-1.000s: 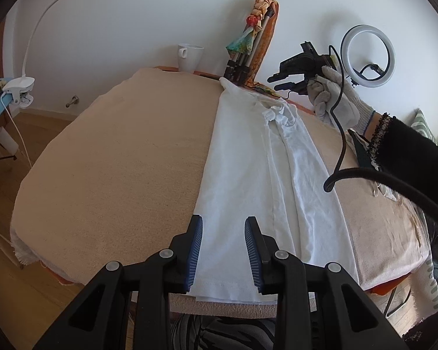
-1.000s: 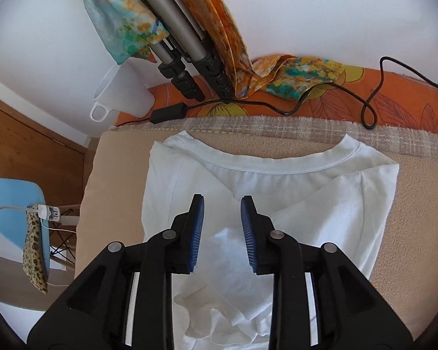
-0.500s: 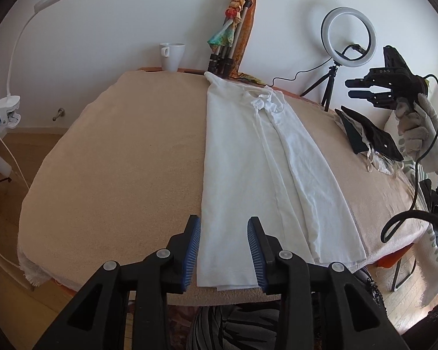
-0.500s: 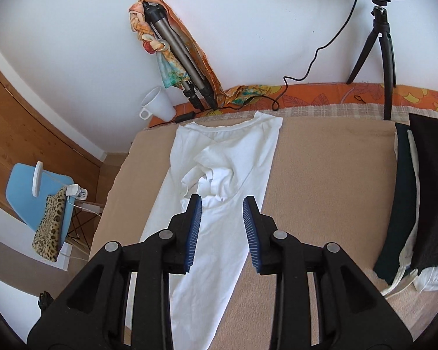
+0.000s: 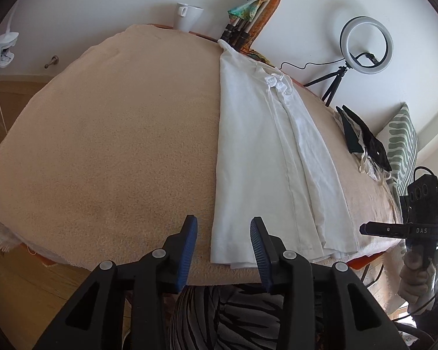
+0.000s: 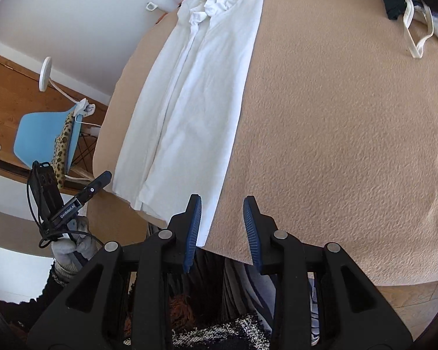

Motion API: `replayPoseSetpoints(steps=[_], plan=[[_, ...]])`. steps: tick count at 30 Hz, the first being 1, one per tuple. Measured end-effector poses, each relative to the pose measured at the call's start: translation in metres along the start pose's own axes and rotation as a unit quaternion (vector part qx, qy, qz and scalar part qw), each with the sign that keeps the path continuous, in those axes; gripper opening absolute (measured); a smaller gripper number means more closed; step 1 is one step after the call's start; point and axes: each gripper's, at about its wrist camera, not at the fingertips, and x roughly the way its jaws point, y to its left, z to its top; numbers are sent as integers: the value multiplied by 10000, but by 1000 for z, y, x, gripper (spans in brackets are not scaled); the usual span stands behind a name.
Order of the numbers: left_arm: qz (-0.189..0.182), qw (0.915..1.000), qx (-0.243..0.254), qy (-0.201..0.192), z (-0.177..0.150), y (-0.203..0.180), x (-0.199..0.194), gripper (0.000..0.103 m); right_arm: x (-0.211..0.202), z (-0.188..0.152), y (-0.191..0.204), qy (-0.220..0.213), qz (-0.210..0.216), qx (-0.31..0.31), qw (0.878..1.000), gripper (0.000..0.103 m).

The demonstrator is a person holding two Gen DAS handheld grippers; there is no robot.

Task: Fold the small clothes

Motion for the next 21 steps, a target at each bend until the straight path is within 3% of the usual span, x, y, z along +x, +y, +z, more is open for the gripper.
replayPoseSetpoints(steps=[5,8,11,14,15,17,21], plan=[[-174,9995,-215,131,0,6,6,40,26,-15,3,291,308,107,9990,32],[-314,9986,-380,172,-1,10,8,37,30,-20,7,323,266,-20,9991,32],[-426,9979,-429,232,-1,10,11,25,31,-19,11,336,301,-15,9990,32],[-548,9976,-314,267,-2,4,13,6,29,-19,16,333,252,-185,9990,32],[-520,9980,-250,268,-2,2,14,4,29,-19,19,323,217,-243,9989,30],[-413,9989,-116,192,-2,-3,12,1,30,-18,18,328,179,-255,9990,11],[-457,9988,-176,-39,0,-6,-2,0,24,-16,7,294,300,4,9991,6]])
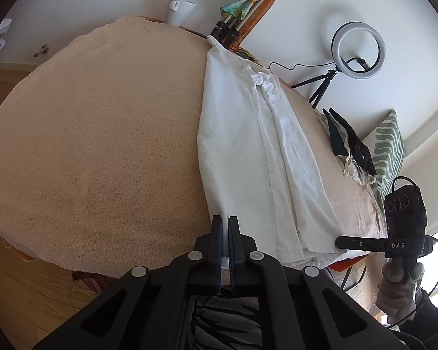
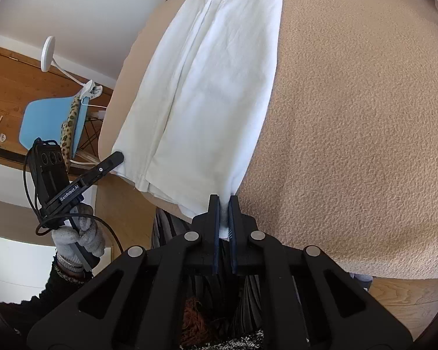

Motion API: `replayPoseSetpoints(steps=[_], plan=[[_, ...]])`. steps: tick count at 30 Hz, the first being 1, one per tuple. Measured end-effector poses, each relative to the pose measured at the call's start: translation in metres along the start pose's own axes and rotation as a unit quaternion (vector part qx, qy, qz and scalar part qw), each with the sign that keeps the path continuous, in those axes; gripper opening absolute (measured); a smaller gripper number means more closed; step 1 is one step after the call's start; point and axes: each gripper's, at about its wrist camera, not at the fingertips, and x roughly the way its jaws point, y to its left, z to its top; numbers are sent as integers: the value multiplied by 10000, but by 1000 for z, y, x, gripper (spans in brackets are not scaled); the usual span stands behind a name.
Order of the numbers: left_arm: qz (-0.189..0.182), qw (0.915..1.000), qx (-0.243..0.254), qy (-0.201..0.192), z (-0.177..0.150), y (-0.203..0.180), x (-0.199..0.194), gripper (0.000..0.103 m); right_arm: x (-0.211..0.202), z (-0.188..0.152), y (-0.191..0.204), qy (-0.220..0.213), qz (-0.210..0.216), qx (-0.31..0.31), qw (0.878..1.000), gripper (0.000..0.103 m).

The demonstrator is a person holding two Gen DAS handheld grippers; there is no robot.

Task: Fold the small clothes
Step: 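Lift the hem with both grippers and fold it toward the collar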

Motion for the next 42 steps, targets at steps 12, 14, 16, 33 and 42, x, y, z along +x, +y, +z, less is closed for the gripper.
replayPoseSetpoints(steps=[12,14,16,33,42], plan=[[19,9998,-173,55,-8,8,4,0,-3,-9,-7,-51,143,128,9998,5],[-18,9998,-179,37,-4,7,1,0,-2,-8,-6,-55,219,171,9996,5],[-13,9999,-119,1,1,2,-2,0,-6,-5,-9,-89,428,320,9985,5],[-273,9993,96,-228,68,-23,-2,0,-43,38,-9,-718,1069,598,9899,5],[-134,9994,108,-317,108,-22,24,0,-45,83,-12,-984,779,604,9903,5]])
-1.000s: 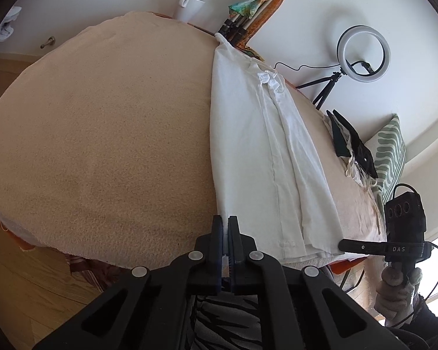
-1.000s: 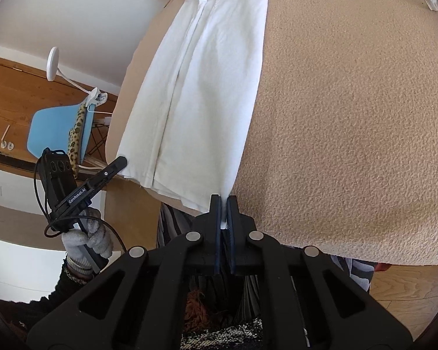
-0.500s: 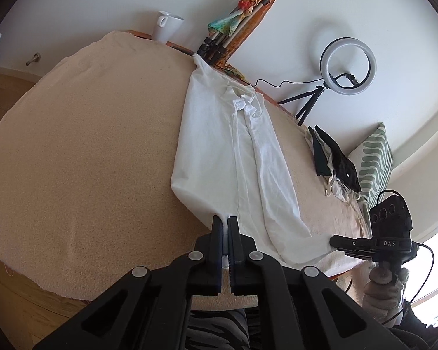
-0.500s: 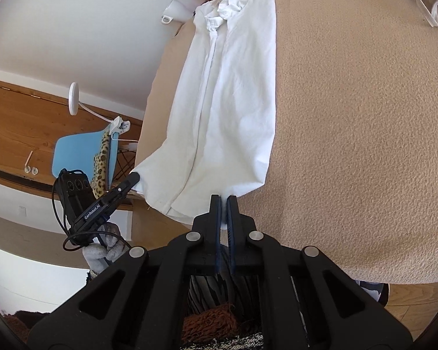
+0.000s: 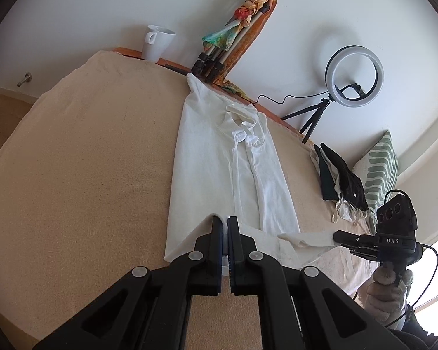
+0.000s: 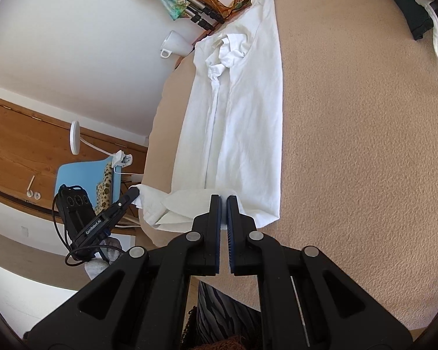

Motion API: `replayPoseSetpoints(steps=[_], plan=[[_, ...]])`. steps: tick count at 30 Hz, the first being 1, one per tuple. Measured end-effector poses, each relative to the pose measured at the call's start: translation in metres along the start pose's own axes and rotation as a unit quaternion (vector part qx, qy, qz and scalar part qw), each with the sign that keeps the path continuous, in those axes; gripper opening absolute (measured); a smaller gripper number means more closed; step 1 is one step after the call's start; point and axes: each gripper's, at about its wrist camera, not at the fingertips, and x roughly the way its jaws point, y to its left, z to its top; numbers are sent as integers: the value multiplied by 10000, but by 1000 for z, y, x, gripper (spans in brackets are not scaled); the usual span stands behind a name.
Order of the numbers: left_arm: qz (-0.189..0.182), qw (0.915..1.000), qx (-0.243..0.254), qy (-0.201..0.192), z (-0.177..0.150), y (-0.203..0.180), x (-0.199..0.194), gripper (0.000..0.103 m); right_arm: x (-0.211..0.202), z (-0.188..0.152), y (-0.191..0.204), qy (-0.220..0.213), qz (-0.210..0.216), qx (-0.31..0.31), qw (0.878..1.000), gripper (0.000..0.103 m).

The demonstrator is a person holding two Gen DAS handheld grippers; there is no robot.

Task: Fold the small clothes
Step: 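Lift the hem with both grippers and fold it toward the collar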

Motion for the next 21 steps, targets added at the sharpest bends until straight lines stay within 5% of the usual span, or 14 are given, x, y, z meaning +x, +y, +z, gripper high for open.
replayPoseSetpoints(steps=[11,21], plan=[[262,9994,-129,178,24,20,46,0,30,54,-11,22,-457,-28,9989,5],[421,9984,-205,317,35,36,75,0,46,70,-25,65,-808,82,9967,5]])
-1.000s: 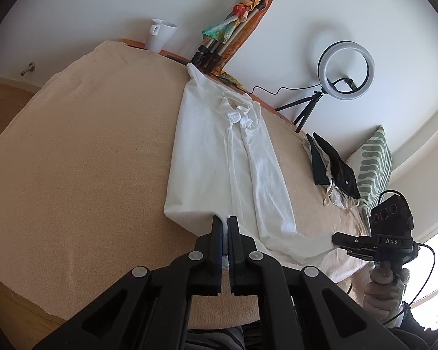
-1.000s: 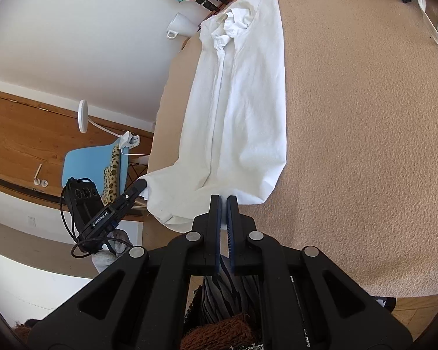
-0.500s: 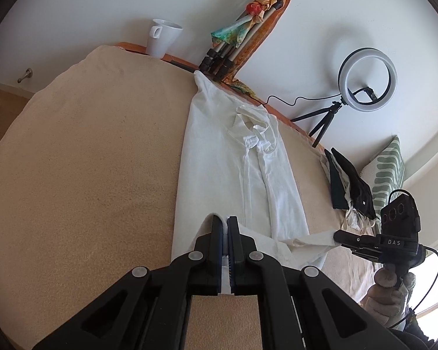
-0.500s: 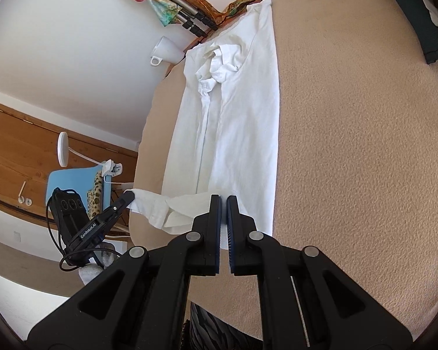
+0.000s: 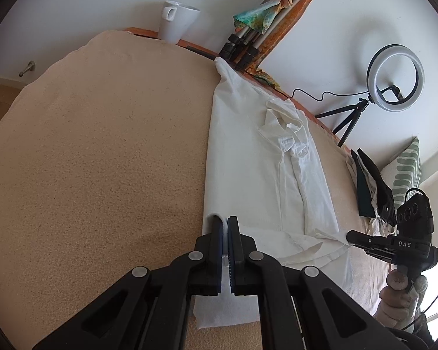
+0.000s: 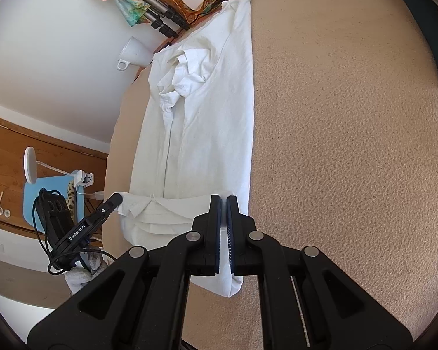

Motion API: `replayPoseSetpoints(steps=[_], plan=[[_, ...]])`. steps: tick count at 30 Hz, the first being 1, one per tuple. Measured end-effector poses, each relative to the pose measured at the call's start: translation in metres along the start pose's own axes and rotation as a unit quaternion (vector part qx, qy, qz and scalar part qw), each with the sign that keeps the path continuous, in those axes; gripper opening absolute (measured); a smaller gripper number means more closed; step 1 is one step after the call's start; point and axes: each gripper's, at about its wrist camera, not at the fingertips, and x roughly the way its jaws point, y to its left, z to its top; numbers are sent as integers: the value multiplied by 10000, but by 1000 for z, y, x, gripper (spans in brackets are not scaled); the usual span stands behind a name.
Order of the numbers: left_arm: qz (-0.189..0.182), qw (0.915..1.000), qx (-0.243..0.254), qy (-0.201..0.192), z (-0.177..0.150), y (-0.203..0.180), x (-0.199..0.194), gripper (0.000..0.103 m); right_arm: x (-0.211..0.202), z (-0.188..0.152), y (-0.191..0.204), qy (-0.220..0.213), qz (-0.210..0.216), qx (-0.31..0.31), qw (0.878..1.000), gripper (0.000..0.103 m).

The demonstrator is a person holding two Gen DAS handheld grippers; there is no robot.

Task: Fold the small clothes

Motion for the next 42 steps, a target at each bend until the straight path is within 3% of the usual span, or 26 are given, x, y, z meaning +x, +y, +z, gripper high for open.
replayPoseSetpoints(steps=[4,6,7,9,11,16,20,24,30,35,38,40,42], plan=[[30,10000,73,-14,3,-1,3,6,1,2,1,-8,-93,-58,9999,5],[109,9999,115,-66,5,-2,-1,29,1,3,2,11,-78,-111,9999,5],[140,9997,126,-165,7,-2,-5,29,-2,3,3,-26,-125,-131,9998,6],[106,9993,159,-309,10,-1,-15,30,-9,4,5,-101,-168,-200,9996,12],[67,9988,269,-406,10,-2,-27,30,-18,3,7,-213,-199,-228,9993,32],[-34,9955,923,-207,-11,-14,-47,29,-40,-19,24,-425,-114,-695,9966,32],[68,9896,1399,318,-32,-21,-32,26,-25,-42,39,-169,65,-1048,9943,32],[271,9837,1687,553,-40,-25,-13,23,2,-51,48,56,0,-1260,9920,32],[351,9821,1796,435,-20,-31,6,23,27,-43,47,201,139,-1138,9932,32],[392,9862,1607,42,12,-37,17,23,23,-25,38,-179,260,-807,9962,32],[578,9869,1498,-163,26,-35,17,23,15,-12,29,-594,-82,-571,9966,32],[503,9899,1305,-223,29,-27,10,23,8,-7,25,-838,-529,-535,9936,32],[495,9913,1200,-232,26,-19,1,25,0,-7,20,-895,-675,-469,9926,32]])
